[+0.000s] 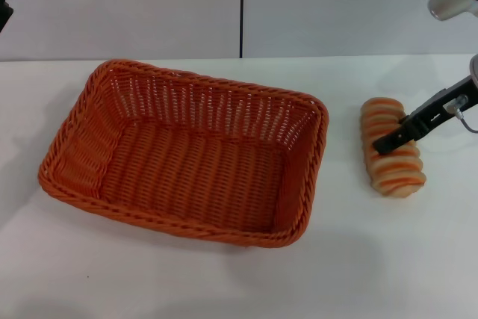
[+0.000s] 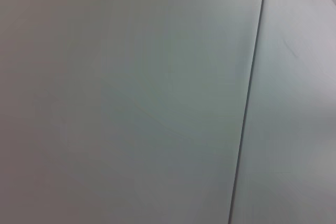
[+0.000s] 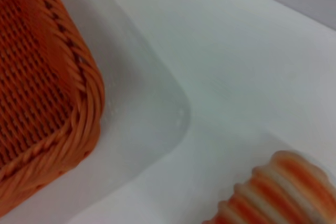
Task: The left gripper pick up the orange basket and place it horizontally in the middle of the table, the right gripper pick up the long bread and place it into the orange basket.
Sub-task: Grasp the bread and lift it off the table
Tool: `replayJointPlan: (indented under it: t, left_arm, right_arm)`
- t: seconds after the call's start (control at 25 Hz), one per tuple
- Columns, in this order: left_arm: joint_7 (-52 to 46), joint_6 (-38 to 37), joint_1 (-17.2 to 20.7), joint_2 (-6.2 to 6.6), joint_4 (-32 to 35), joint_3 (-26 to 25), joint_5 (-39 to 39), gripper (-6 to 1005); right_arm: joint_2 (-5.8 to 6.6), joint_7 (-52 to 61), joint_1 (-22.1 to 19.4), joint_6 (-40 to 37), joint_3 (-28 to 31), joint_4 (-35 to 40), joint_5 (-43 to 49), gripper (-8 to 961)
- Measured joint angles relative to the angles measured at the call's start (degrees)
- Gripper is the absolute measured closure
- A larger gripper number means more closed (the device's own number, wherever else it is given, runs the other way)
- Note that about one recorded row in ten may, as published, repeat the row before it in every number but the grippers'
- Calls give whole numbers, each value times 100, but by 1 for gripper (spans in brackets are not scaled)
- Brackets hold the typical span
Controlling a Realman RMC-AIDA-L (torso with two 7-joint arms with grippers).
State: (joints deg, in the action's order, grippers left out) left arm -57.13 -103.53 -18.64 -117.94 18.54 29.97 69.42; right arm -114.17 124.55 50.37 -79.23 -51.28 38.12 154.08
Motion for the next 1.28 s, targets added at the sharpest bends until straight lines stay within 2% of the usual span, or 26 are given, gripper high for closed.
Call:
replayJointPlan:
  t: [0.2, 0.32, 0.52, 0.92, 1.28]
  left_arm:
    - [0, 0, 28, -4, 0, 0, 1, 347]
    - [0, 0, 42, -3, -41, 0, -13, 348]
    - [0, 1, 53, 11, -70, 2, -5, 348]
    - [0, 28, 53, 10, -71, -3, 1, 348]
    - [0, 37, 40, 8, -55, 1, 1, 349]
  right_arm:
    - [-6, -19, -17, -2, -28, 72, -1, 241]
    - [-85, -56, -115, 41, -149, 261, -1, 251]
    - [-173, -63, -174, -5, -171, 440, -26, 337]
    - [-184, -68, -202, -36, -112, 480, -58, 465]
    - [-174, -72, -341, -148, -100, 738, -356, 525]
